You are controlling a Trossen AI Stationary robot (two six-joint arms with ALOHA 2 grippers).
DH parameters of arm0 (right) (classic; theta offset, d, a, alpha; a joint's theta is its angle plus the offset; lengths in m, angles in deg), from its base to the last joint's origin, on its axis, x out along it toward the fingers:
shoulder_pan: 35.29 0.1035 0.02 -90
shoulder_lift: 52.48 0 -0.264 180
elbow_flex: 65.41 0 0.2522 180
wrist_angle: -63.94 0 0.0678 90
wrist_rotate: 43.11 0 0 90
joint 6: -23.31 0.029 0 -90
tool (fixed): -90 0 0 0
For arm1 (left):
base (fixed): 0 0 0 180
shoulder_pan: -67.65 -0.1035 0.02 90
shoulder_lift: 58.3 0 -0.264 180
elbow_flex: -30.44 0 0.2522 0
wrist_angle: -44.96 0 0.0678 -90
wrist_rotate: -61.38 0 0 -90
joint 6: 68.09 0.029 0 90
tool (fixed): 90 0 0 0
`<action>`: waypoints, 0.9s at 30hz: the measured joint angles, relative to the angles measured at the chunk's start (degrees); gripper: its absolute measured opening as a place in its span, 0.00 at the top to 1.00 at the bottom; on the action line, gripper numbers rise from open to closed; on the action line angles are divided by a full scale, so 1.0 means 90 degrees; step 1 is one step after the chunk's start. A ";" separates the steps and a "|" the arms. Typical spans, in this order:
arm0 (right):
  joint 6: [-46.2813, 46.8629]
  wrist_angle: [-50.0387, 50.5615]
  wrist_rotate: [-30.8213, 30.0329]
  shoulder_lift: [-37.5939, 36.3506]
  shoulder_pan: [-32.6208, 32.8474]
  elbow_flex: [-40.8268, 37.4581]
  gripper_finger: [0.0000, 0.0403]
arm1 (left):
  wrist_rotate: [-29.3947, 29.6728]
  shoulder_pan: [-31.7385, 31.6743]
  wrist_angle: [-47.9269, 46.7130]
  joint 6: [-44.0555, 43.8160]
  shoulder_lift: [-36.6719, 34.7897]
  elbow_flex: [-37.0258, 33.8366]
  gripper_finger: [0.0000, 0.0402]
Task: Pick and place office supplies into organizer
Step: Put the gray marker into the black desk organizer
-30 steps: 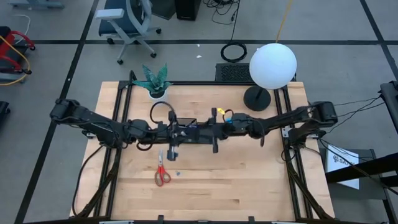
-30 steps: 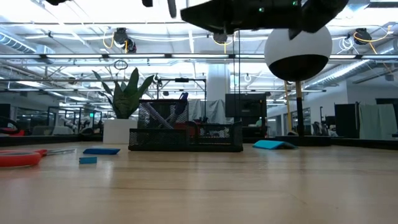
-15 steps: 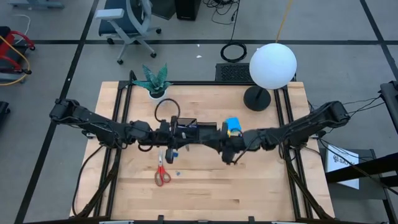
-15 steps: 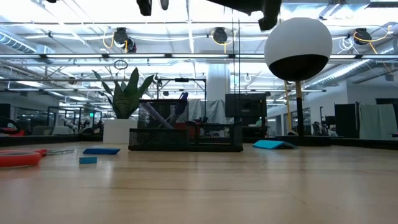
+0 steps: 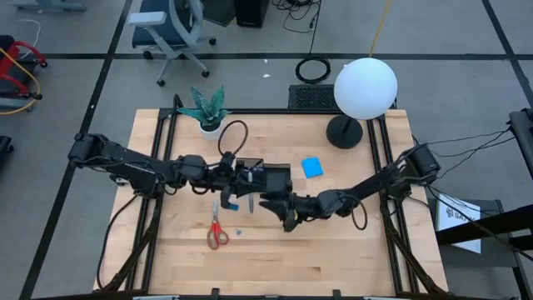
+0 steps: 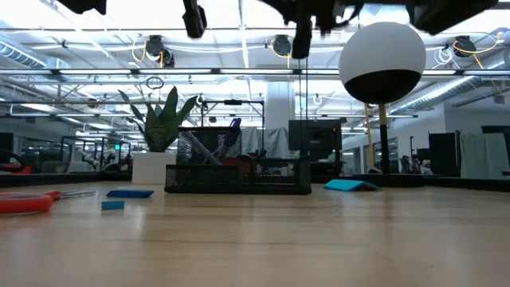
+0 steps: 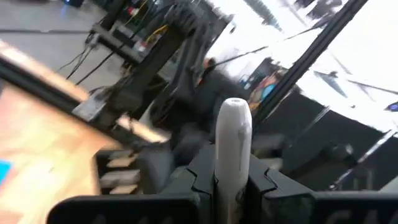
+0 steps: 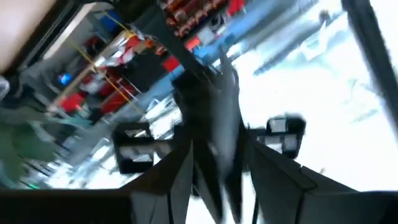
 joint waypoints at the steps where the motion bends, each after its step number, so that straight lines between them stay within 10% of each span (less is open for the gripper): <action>1: -0.0226 -0.0038 0.0139 0.0092 -0.0038 0.0000 0.64 | 0.0002 0.0002 0.0020 -0.0003 -0.0012 0.0005 0.92; 21: -0.0087 0.1303 0.0808 0.0323 -0.0173 0.0954 0.67 | 0.0092 0.0007 0.0150 0.0325 0.0087 0.0000 0.92; 27: 0.0314 0.1415 0.0640 0.0333 -0.0219 0.1049 0.83 | 0.0048 0.0037 0.0186 0.0363 0.0185 0.0003 0.92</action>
